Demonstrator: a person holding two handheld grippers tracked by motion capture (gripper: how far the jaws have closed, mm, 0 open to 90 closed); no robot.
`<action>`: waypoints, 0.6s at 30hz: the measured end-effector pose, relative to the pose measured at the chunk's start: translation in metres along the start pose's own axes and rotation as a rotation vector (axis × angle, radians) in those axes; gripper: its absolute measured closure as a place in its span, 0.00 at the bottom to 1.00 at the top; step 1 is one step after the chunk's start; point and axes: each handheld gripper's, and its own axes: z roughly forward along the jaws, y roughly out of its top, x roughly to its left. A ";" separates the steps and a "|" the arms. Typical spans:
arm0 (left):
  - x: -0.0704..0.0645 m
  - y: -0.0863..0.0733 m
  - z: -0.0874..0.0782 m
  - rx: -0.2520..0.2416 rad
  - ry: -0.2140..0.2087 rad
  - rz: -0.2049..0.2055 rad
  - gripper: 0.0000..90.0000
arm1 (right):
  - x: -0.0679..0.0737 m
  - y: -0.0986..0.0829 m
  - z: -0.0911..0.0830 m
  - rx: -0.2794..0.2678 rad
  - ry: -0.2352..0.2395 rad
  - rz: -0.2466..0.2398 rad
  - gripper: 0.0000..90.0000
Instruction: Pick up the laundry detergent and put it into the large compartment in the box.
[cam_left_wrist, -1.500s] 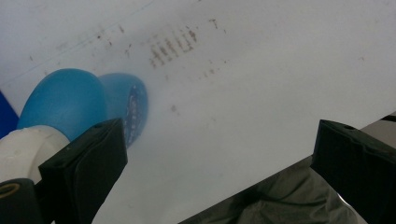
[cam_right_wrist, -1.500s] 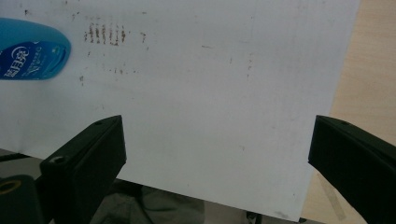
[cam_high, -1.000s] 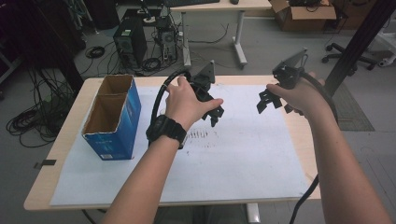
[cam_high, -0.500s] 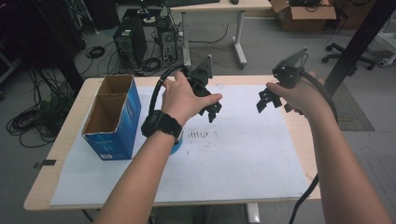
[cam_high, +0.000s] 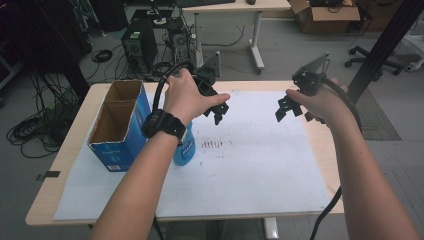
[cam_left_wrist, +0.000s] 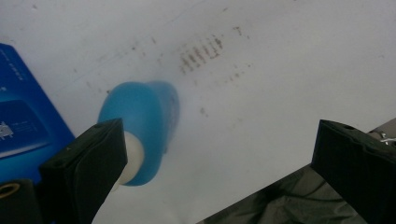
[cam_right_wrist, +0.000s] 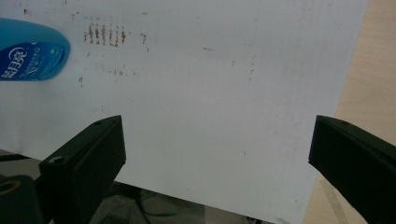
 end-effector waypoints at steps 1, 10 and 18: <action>0.002 0.000 0.000 0.000 0.002 -0.002 0.04 | 0.000 0.000 0.000 -0.001 0.003 -0.001 0.04; 0.022 -0.003 -0.004 0.018 0.024 -0.012 0.04 | -0.004 0.000 0.002 0.001 0.004 -0.002 0.04; 0.033 -0.004 0.000 0.053 0.033 -0.005 0.04 | -0.008 0.000 0.006 0.006 0.005 0.006 0.04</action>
